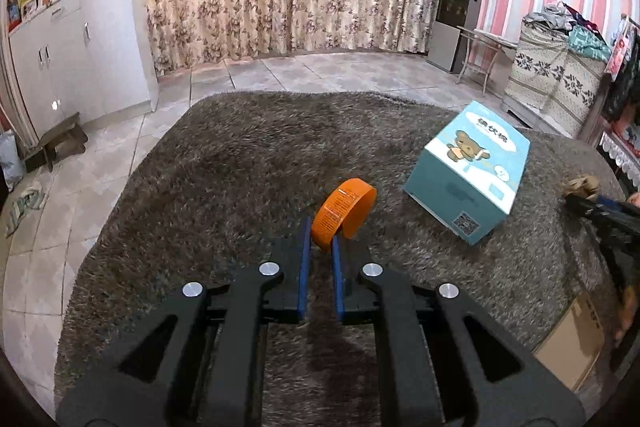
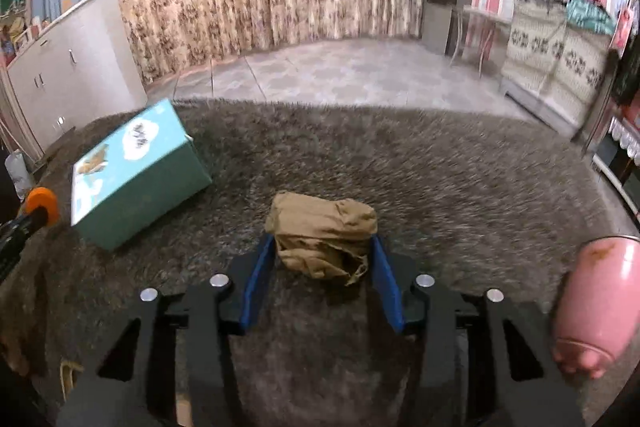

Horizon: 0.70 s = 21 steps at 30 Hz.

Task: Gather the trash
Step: 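Carry cap and bundle over the blue basket and open the left tool to drop the cap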

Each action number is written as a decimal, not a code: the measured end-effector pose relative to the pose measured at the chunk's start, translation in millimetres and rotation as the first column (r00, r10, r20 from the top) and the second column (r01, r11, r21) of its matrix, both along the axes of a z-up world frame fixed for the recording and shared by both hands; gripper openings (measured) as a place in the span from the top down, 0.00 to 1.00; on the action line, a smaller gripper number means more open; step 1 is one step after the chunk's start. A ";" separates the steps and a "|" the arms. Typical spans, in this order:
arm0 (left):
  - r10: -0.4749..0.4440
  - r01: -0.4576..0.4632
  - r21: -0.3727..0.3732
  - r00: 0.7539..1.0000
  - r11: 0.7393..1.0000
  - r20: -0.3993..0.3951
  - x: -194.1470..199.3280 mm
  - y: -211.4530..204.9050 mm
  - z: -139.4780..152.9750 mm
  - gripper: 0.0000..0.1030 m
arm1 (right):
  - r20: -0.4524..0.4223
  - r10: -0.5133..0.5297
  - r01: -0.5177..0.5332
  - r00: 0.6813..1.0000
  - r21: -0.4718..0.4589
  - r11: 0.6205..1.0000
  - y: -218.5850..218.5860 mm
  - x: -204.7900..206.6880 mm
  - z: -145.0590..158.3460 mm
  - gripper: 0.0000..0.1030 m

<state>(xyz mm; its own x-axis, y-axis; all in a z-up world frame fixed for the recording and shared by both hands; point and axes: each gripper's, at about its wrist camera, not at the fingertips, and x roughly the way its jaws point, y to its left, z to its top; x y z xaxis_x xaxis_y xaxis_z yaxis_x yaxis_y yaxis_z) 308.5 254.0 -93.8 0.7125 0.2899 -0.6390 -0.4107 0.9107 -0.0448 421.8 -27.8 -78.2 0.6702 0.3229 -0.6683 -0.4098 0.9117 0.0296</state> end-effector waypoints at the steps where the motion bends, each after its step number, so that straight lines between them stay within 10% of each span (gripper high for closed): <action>1: -0.001 0.001 0.021 1.000 1.000 0.006 -0.6 -4.9 1.1 0.92 | 0.018 -0.004 0.004 1.000 0.012 1.000 -8.2 -8.4 6.7 0.55; 11: -0.166 0.162 0.064 0.983 0.985 0.072 -17.6 -86.4 42.1 0.92 | 0.132 -0.216 0.215 0.967 0.021 0.976 -161.2 -124.2 67.5 0.55; 21: -0.478 0.478 0.035 0.865 0.877 0.151 -57.6 -271.3 75.6 0.92 | 0.174 -0.600 0.616 0.781 -0.055 0.786 -353.9 -235.0 66.0 0.55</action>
